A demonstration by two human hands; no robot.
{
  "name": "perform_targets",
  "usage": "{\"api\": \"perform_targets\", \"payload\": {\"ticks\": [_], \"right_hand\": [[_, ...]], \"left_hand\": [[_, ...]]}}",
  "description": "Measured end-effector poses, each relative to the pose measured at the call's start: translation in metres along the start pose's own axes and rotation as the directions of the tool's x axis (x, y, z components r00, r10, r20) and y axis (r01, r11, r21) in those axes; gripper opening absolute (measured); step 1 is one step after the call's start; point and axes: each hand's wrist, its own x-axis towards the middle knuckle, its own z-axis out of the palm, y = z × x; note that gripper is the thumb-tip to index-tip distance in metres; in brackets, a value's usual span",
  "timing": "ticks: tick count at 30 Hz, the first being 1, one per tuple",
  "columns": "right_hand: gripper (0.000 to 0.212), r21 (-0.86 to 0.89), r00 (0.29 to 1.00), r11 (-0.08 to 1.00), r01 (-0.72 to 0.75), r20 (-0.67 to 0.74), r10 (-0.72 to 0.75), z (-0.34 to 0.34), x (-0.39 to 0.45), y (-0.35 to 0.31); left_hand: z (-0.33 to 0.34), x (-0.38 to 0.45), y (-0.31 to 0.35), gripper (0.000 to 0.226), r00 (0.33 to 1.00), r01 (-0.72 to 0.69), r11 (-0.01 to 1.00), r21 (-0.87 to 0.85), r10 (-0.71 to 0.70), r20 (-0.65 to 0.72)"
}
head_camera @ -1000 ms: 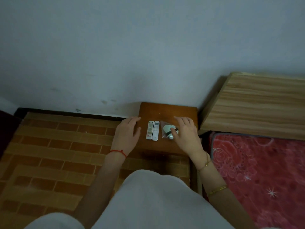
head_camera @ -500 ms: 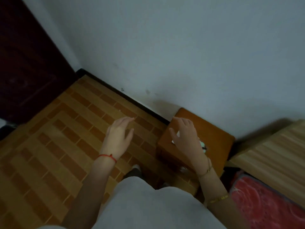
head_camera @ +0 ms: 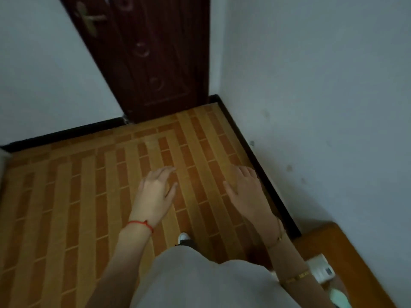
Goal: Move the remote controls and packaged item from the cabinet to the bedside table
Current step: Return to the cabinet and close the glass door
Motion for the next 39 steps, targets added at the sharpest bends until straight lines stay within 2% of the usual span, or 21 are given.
{"api": "perform_targets", "payload": {"ticks": [6, 14, 19, 27, 35, 39], "right_hand": [[0.052, 0.025, 0.981, 0.983, 0.183, 0.055, -0.184, 0.017, 0.108, -0.096], [0.051, 0.069, 0.918, 0.922, 0.380, 0.097, -0.385, 0.057, 0.212, -0.202], [0.049, 0.088, 0.848, 0.865, 0.494, 0.172, -0.502, 0.087, 0.265, -0.243], [0.048, 0.115, 0.747, 0.778, 0.617, 0.223, -0.626, 0.141, 0.378, -0.320], [0.047, 0.175, 0.613, 0.659, 0.732, 0.255, -0.748, 0.172, 0.529, -0.443], [0.047, 0.204, 0.518, 0.581, 0.788, 0.291, -0.804, 0.196, 0.582, -0.508]], "left_hand": [[-0.056, 0.048, -0.077, 0.042, 0.977, 0.142, 0.990, 0.024, -0.137, -0.163], [-0.118, 0.099, -0.171, 0.042, 0.905, 0.331, 0.943, 0.026, -0.310, -0.293], [-0.135, 0.117, -0.214, 0.043, 0.833, 0.442, 0.897, -0.002, -0.411, -0.371], [-0.163, 0.179, -0.294, 0.043, 0.725, 0.587, 0.808, -0.045, -0.550, -0.415], [-0.226, 0.282, -0.373, 0.040, 0.596, 0.662, 0.741, -0.117, -0.614, -0.518], [-0.250, 0.311, -0.413, 0.041, 0.492, 0.726, 0.670, -0.158, -0.666, -0.560]]}}
